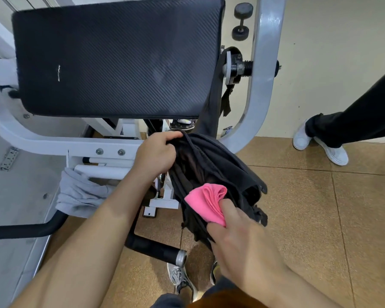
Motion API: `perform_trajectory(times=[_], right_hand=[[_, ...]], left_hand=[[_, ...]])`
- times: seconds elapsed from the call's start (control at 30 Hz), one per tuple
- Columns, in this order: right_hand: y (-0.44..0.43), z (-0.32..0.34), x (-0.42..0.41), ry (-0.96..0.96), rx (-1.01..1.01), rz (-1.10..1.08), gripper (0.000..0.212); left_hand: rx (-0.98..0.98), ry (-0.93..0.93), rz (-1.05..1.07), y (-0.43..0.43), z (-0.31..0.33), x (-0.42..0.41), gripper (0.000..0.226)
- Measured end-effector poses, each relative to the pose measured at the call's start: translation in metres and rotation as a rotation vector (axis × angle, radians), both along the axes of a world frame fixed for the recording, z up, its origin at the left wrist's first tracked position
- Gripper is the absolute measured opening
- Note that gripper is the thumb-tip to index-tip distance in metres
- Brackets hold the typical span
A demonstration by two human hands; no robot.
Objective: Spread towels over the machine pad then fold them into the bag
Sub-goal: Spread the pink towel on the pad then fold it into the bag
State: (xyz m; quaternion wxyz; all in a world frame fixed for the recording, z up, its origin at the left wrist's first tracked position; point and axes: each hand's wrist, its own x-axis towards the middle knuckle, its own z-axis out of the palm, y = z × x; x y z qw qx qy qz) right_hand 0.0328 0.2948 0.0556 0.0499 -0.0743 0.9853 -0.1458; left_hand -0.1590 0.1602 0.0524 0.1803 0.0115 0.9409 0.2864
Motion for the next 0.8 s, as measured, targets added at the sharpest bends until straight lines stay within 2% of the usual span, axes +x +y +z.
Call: perform_trajectory(times=[0.07, 0.13, 0.23, 0.3, 0.33, 0.4, 0.43, 0.53, 0.6, 0.67, 0.73, 0.77, 0.8], right_hand=[[-0.005, 0.004, -0.005, -0.020, 0.002, -0.036, 0.042], [-0.010, 0.005, -0.008, -0.019, -0.015, -0.064, 0.045], [-0.013, 0.005, -0.015, 0.052, -0.008, -0.101, 0.041], [-0.016, 0.005, -0.016, 0.096, 0.021, -0.113, 0.039], [-0.018, 0.004, -0.015, 0.107, 0.034, -0.100, 0.038], [-0.020, -0.001, -0.016, 0.097, -0.012, -0.056, 0.036], [-0.021, -0.006, -0.016, 0.075, -0.059, -0.030, 0.033], [-0.014, -0.017, -0.018, 0.004, -0.299, 0.021, 0.020], [-0.007, -0.013, -0.025, -0.172, -0.619, -0.065, 0.028], [-0.002, -0.014, -0.031, -0.351, -0.946, -0.138, 0.030], [0.007, -0.018, -0.037, -0.400, -0.960, -0.133, 0.009], [0.011, -0.020, -0.039, -0.424, -0.887, -0.103, 0.013], [0.015, -0.022, -0.040, -0.451, -0.798, -0.066, 0.026]], left_hand=[[0.183, -0.054, 0.093, -0.003, -0.002, 0.001, 0.053], [0.257, -0.048, 0.094, -0.005, -0.001, 0.023, 0.054], [0.198, -0.020, 0.162, -0.010, -0.004, 0.076, 0.086], [0.261, -0.102, 0.332, -0.018, -0.017, 0.106, 0.093], [0.376, -0.220, 0.448, -0.022, -0.023, 0.114, 0.082], [0.616, -0.499, 0.636, -0.023, -0.029, 0.120, 0.039], [0.696, -0.556, 0.697, -0.023, -0.029, 0.119, 0.026], [0.886, -0.474, 0.837, -0.022, -0.021, 0.107, 0.029], [0.951, -0.451, 0.918, -0.023, -0.018, 0.098, 0.028], [0.959, -0.520, 0.956, -0.025, -0.017, 0.094, 0.019], [0.989, -0.612, 0.924, -0.027, -0.011, 0.090, 0.019], [1.005, -0.640, 0.879, -0.028, -0.006, 0.087, 0.026], [1.014, -0.652, 0.816, -0.029, -0.002, 0.086, 0.031]])
